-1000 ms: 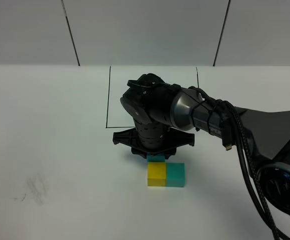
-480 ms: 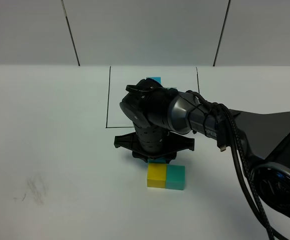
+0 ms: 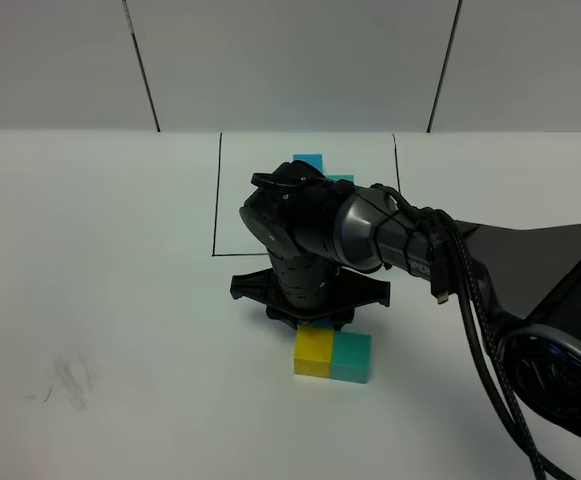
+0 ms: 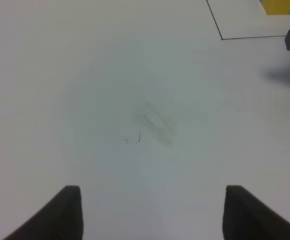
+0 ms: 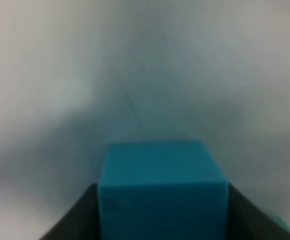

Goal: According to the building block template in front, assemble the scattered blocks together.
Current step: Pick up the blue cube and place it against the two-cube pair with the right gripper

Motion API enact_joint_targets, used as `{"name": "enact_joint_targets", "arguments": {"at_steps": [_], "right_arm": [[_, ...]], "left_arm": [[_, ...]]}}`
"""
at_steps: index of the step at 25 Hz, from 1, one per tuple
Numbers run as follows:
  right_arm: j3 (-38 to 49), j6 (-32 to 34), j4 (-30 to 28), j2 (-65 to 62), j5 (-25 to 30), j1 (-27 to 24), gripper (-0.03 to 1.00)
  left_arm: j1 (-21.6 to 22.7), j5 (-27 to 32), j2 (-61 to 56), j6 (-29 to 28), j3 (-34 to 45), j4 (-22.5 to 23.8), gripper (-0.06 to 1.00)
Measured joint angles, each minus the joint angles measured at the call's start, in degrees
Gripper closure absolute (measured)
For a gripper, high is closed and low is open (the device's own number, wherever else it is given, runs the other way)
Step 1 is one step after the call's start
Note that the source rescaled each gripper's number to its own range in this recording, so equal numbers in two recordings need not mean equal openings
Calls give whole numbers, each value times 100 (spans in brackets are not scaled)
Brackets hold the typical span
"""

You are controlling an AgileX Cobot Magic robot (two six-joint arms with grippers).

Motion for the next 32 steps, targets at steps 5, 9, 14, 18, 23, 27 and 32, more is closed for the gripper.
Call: {"name": "enact_joint_targets", "arguments": {"at_steps": [5,9,14,18,23,27,32], "right_arm": [[0,0,9,0,0,0,95],[0,0,11,0,6,0,95],[-5,-11,11,0,6,0,95],[-5,-80,4,0,6,0,95],[-5,-131,-1,0,6,0,95],[-5,-180,-7,0,6,0,96],[-5,-211,-7,0,2,0,96]], "left_arm": [[0,0,0,0,0,0,57],[0,0,0,0,0,0,57],[0,0,0,0,0,0,57],[0,0,0,0,0,0,57],[0,0,0,0,0,0,57],[0,0,0,0,0,0,57],[0,0,0,0,0,0,57]]}}
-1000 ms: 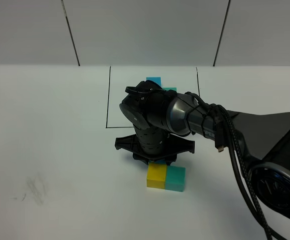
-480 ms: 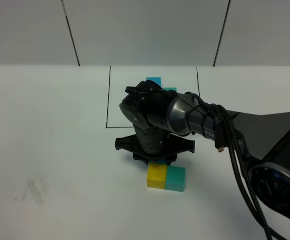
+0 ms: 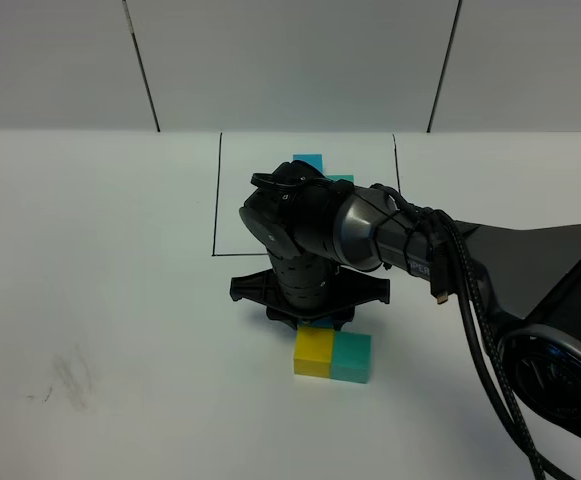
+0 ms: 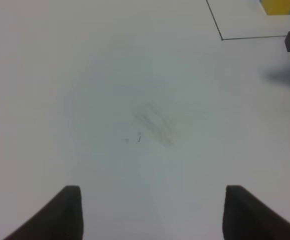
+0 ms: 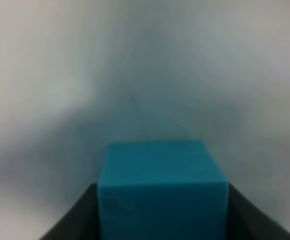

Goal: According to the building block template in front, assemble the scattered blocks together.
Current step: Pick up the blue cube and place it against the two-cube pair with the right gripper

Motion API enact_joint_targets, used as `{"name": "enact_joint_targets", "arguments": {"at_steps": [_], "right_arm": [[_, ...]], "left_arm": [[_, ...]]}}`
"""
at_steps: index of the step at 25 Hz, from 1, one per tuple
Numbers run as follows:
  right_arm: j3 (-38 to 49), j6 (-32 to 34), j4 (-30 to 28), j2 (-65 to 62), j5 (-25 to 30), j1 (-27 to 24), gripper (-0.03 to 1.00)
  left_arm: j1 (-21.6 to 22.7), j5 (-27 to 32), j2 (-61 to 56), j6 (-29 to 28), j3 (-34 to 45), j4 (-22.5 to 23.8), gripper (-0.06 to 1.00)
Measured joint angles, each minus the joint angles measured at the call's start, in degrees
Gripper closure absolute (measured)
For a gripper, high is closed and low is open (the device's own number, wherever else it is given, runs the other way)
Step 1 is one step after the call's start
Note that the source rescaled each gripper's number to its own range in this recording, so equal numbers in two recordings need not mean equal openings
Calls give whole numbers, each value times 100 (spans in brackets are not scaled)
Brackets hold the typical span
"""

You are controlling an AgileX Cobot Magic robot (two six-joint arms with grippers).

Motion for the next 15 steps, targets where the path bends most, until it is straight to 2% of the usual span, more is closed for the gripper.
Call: {"name": "enact_joint_targets", "arguments": {"at_steps": [15], "right_arm": [[0,345,37,0,17,0,96]], "left_arm": [[0,0,0,0,0,0,57]]}}
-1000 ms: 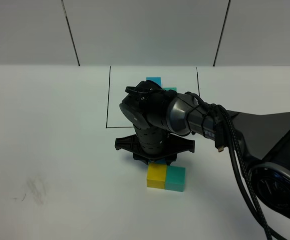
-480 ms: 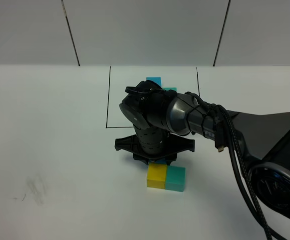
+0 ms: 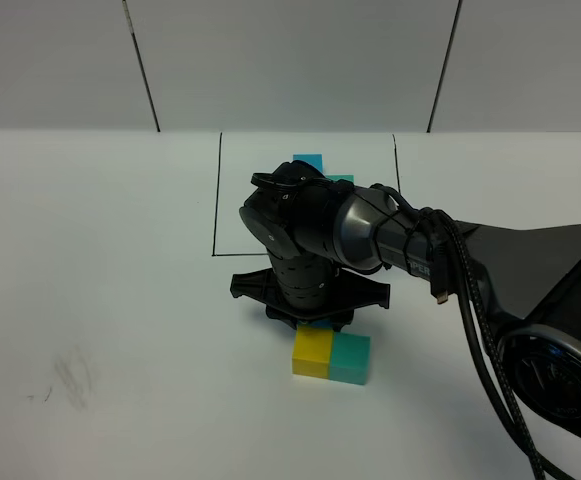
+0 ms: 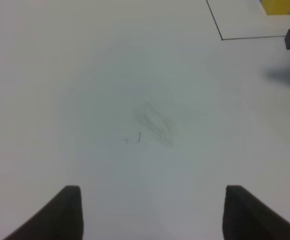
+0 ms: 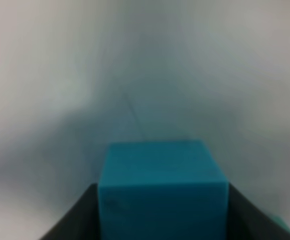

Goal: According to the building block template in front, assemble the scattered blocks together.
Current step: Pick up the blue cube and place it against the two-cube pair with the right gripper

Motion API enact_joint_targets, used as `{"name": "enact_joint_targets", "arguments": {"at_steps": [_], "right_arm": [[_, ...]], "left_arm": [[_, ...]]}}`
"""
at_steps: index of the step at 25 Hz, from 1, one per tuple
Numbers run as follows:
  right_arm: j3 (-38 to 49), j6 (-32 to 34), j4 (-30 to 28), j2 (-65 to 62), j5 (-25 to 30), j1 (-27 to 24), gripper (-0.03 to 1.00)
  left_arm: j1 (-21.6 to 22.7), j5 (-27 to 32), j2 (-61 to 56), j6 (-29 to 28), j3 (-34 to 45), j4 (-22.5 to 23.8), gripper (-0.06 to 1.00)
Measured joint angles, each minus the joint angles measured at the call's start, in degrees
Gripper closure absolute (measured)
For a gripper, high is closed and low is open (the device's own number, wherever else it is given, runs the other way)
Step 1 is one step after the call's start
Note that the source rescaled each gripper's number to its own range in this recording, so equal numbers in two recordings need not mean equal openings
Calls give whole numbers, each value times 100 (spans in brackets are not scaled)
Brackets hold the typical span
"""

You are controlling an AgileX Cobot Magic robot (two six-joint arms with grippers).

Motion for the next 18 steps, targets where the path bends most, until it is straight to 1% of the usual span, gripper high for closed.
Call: {"name": "enact_joint_targets", "arguments": {"at_steps": [9,18], "right_arm": [[0,18,11,0,-12,0,95],[-20,-176,80,86,-96,0,81]], "left_arm": [[0,0,0,0,0,0,57],[0,0,0,0,0,0,57]]}}
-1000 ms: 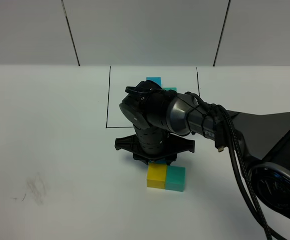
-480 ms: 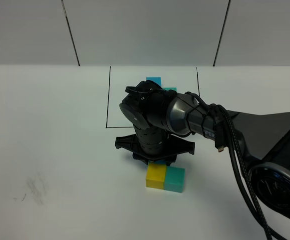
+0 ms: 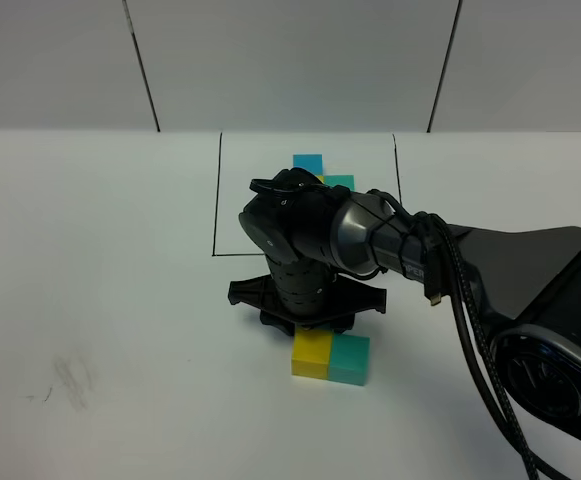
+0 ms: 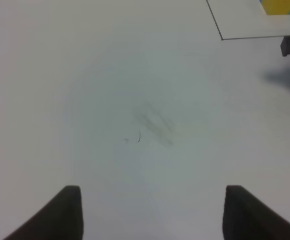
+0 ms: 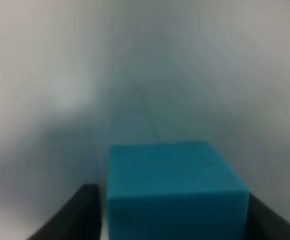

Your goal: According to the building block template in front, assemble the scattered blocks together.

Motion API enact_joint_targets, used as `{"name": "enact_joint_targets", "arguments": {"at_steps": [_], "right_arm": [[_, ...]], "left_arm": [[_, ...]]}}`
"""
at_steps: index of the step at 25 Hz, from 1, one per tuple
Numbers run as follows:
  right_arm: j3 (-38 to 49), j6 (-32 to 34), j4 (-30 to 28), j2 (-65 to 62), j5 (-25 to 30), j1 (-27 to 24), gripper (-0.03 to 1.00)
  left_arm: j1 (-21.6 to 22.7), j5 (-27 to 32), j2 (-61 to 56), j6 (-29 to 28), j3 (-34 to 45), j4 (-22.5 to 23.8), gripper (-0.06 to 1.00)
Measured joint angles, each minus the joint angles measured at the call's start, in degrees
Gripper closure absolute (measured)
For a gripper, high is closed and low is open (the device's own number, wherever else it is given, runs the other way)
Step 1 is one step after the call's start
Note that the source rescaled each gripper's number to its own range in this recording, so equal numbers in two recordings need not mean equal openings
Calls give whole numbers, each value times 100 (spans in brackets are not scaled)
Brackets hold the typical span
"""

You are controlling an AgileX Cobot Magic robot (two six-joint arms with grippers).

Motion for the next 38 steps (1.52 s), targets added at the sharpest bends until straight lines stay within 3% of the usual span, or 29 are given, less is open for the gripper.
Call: {"name": "enact_joint_targets", "arguments": {"at_steps": [4,8,13,18,23,27,33,38], "right_arm": [[-173,-87,-19,0,59,0,73],[-245,-129,-224,-92,133,0,54],[-267,-190,-1009,-573,317,-19,21],[-273,-607,-1995,-1428,571,-317,5],[-273,-1910,-2908,-2581,591,-1107,0],[-273,-3211,-3073,-3612,580,-1956,-3],[-275,-5583,-2747,-5139,780,-3172,-3],[22,-6945,-1973,-6163,820,-3845,-3]], "left_arm": [[0,0,0,0,0,0,57],[0,0,0,0,0,0,57],[0,0,0,0,0,0,57],[0,0,0,0,0,0,57],[0,-1,0,0,0,0,57],[0,-1,0,0,0,0,57],[0,-1,0,0,0,0,57],[0,-1,0,0,0,0,57]]}}
